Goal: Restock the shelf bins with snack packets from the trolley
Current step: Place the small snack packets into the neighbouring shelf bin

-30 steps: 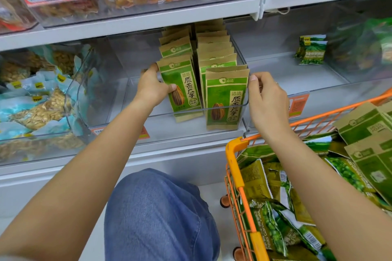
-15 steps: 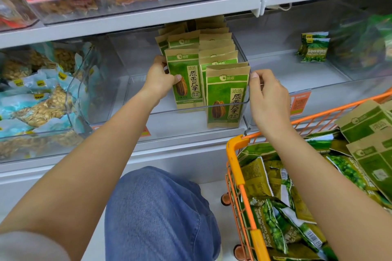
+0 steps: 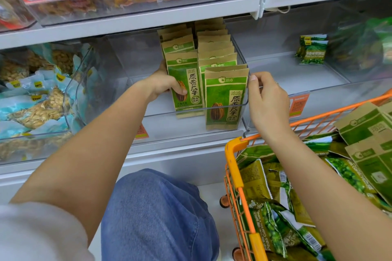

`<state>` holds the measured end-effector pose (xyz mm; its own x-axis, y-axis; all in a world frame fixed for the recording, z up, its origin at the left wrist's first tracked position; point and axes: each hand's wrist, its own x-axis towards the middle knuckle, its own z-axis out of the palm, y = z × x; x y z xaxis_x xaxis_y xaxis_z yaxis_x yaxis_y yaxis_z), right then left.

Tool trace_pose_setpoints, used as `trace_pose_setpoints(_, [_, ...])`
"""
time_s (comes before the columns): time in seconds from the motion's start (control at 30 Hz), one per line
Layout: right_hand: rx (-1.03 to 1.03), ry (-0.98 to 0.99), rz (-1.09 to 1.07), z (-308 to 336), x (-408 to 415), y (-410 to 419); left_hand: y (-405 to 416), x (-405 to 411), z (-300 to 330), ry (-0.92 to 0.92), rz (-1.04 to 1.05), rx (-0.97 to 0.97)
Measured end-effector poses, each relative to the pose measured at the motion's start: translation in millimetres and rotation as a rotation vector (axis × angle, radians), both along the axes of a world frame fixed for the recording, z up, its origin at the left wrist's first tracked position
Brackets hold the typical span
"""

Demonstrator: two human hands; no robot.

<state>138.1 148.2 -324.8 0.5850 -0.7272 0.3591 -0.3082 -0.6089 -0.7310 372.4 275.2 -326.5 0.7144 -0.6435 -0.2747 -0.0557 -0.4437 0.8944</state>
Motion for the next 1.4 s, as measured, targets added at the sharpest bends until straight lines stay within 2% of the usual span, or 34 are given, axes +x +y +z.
trace_pose_setpoints(0.2, [-0.003,-0.008,-0.002,0.0,-0.3,0.3,1.8,8.4,-5.9,0.041,-0.045,-0.056])
trace_pose_setpoints(0.33, [-0.007,-0.006,-0.005,-0.7,-0.8,-0.6,0.0,13.9,-4.4,0.089,-0.112,0.0])
trace_pose_setpoints(0.57, [-0.009,-0.015,-0.014,-2.2,1.2,-0.5,4.9,16.6,-8.9,-0.011,-0.148,-0.034])
trace_pose_setpoints(0.7, [0.006,-0.014,-0.01,-1.8,0.9,-0.5,8.6,10.5,-6.8,-0.04,-0.109,0.015])
trace_pose_setpoints(0.8, [0.004,-0.017,-0.007,-1.9,0.7,0.0,12.7,-1.7,-3.4,-0.142,-0.058,0.16])
trace_pose_setpoints(0.93, [0.009,-0.015,-0.007,-1.2,0.8,-0.4,14.1,-7.8,-2.7,-0.127,-0.113,0.184])
trace_pose_setpoints(1.07, [0.018,-0.01,-0.006,-0.1,0.0,0.2,11.6,-13.0,-2.5,-0.259,-0.089,0.216])
trace_pose_setpoints(1.27, [0.005,0.001,-0.011,-0.2,0.1,-1.2,12.1,-14.4,-2.7,-0.43,0.031,0.136])
trace_pose_setpoints(1.4, [0.0,-0.006,-0.014,-0.5,0.1,0.0,14.1,-18.0,6.2,-0.631,-0.103,0.336])
